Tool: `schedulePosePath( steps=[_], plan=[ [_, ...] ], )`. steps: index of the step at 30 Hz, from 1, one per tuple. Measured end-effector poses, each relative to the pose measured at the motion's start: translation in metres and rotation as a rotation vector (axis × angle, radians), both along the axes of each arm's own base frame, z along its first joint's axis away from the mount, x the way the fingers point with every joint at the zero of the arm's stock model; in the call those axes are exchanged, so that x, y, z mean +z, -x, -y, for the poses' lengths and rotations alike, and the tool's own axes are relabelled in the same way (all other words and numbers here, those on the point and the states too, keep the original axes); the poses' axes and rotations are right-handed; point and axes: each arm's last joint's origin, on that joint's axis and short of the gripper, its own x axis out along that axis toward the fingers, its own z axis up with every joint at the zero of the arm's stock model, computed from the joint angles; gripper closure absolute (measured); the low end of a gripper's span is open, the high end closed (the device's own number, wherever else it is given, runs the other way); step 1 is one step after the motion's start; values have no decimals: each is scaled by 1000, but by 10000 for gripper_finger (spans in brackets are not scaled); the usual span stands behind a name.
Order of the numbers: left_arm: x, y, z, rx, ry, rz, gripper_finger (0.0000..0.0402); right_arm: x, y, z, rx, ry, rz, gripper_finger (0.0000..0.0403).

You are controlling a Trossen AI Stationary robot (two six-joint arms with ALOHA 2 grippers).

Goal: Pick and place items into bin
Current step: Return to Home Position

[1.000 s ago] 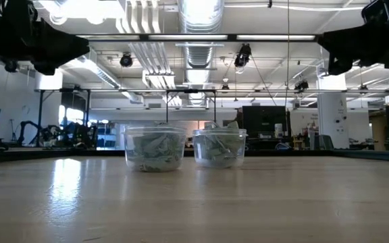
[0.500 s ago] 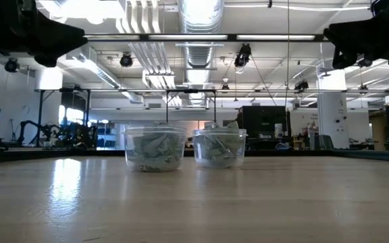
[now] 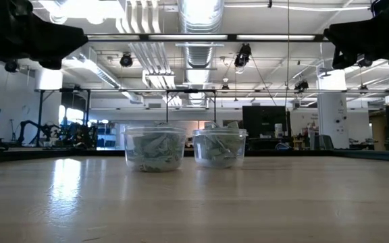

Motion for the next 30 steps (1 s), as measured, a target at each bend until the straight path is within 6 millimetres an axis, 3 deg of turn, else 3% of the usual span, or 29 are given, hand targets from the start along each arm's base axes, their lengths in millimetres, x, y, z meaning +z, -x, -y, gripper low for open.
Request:
schedulePosePath(
  steps=[5,30],
  plan=[
    [0,0,2,-62,-19,4,253,-1,0,-1,39,13,-2,346],
    [-13,-2,1,-25,8,-118,253,-17,-3,1,-30,-31,-168,346]
  ],
)
